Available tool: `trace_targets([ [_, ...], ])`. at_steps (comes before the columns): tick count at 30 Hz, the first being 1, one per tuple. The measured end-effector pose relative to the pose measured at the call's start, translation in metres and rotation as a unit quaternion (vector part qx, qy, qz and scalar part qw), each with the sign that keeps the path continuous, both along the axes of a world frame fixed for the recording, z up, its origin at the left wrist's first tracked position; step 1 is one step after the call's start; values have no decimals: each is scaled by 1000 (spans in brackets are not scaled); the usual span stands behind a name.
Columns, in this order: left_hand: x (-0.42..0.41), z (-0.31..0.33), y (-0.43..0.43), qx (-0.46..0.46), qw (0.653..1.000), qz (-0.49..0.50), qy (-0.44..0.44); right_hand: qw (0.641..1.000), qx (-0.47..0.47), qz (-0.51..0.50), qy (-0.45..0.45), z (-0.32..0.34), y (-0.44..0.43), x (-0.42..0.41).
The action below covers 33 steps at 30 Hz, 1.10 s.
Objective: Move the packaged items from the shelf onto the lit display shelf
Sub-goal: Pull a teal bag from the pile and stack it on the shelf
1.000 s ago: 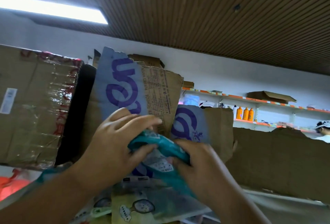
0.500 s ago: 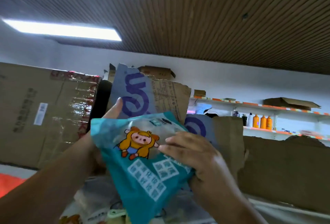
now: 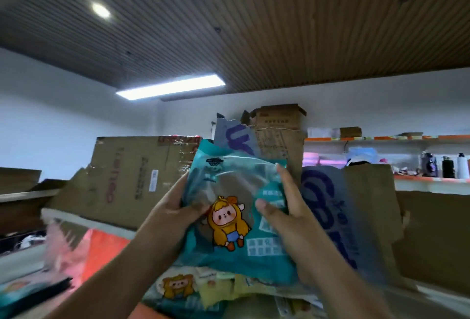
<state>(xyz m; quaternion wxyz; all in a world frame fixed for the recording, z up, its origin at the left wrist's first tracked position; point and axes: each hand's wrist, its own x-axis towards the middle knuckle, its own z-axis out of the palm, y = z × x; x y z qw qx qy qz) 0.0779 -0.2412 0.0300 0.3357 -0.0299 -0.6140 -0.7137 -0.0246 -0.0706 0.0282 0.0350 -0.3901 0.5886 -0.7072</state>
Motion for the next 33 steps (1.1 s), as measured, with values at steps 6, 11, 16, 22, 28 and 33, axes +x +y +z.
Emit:
trace_targets([
  [6,49,-29,-10,-518,791,321,-58,998,29,-6,55,-12,-3,28],
  [11,99,-37,-26,-716,646,255,-65,998,55,-22,14,-23,-22,68],
  [16,147,-56,-59,-739,599,295,-89,998,53,5,-40,-38,-66,121],
  [22,219,-63,-146,-723,573,356,-147,996,75,51,-8,-39,-147,192],
  [28,314,-67,-247,-702,572,385,-181,853,198,-73,477,-51,-216,207],
  [33,365,-78,-293,-725,562,370,-150,742,133,-38,656,-73,-302,260],
])
